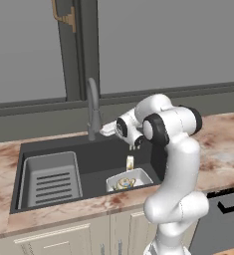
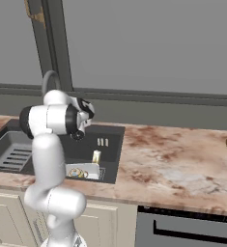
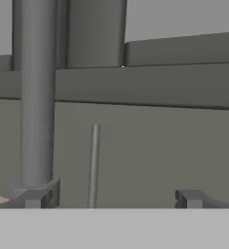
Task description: Pick the teapot and tupperware and place them in the sink. Then turn on the water.
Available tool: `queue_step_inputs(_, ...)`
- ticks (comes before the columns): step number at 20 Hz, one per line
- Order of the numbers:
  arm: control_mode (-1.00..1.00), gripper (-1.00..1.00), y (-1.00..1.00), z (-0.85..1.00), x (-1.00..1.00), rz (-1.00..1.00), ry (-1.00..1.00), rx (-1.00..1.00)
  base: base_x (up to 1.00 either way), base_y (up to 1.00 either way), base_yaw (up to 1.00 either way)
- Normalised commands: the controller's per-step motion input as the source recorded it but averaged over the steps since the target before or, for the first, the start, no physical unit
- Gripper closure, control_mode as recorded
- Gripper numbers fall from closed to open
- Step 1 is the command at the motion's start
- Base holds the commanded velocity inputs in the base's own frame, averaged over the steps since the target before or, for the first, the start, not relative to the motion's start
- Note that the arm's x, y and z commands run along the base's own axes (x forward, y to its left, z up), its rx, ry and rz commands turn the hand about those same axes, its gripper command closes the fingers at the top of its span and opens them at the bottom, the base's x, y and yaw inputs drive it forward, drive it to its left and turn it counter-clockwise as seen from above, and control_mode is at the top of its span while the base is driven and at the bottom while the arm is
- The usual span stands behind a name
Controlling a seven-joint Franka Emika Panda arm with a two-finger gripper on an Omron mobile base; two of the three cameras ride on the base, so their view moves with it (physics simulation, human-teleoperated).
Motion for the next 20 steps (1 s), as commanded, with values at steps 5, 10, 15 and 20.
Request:
queue_step_inputs(5, -1.00, -1.00, 0.13, -0.01, 0.42, -0.08, 0.03, 0.00, 0.00, 0.00, 0.00)
queue_step_inputs(10, -1.00, -1.00, 0.07, -0.08, 0.26, -0.05, 0.05, 0.00, 0.00, 0.00, 0.00)
queue_step_inputs(15, -1.00, -1.00, 0.02, -0.19, 0.31, -0.05, 0.03, 0.00, 0.00, 0.00, 0.00)
queue_step_inputs(20, -1.00, -1.00, 0.00, -0.28, 0.34, -0.05, 0.01, 0.00, 0.00, 0.00, 0.00)
